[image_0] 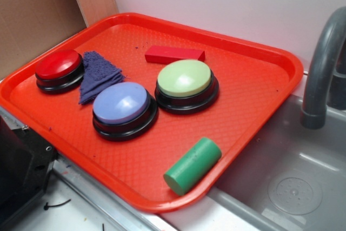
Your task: Push the red button.
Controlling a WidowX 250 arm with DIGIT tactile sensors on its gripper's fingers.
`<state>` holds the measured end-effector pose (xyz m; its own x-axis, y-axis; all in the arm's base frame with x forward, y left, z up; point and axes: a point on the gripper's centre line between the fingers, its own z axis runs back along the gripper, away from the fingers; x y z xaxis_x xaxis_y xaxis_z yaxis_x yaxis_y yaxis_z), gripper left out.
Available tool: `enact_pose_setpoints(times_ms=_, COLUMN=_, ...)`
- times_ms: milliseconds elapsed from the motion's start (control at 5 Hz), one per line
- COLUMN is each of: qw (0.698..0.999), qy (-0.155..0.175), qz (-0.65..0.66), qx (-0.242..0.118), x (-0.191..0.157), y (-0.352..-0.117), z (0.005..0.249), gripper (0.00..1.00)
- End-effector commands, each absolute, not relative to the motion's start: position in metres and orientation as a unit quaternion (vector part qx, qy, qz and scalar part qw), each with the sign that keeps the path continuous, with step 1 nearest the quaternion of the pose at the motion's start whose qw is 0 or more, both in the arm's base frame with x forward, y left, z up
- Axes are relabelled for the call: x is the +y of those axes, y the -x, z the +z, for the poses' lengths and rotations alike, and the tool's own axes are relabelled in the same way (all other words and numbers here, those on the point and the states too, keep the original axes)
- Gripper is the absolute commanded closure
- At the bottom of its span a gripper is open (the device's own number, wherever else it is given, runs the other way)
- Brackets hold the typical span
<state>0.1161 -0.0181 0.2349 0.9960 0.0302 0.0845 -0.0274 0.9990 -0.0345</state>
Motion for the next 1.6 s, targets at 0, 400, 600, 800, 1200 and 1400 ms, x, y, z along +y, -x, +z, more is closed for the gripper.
enact_pose_setpoints(times_ms=0, qw=0.999, qy=0.017, qz=0.014, qx=-0.043, x=-0.018, y=-0.116, z=0.235, gripper=0.0)
enact_pose_setpoints(times_ms=400, qw=0.987, qy=0.054, qz=0.143, qx=-0.052, x=0.049, y=-0.164, z=0.186, gripper=0.0)
enact_pose_setpoints(times_ms=600, qw=0.979, qy=0.039, qz=0.192, qx=-0.056, x=0.084, y=-0.175, z=0.151, gripper=0.0)
enact_pose_setpoints(times_ms=800, qw=0.98, qy=0.005, qz=0.187, qx=-0.061, x=0.102, y=-0.181, z=0.119, gripper=0.0)
enact_pose_setpoints(times_ms=1200, qw=0.985, qy=-0.018, qz=0.161, qx=-0.058, x=0.119, y=-0.174, z=0.08, gripper=0.0)
enact_pose_setpoints(times_ms=1400, qw=0.986, qy=-0.013, qz=0.161, qx=-0.05, x=0.127, y=-0.173, z=0.066, gripper=0.0)
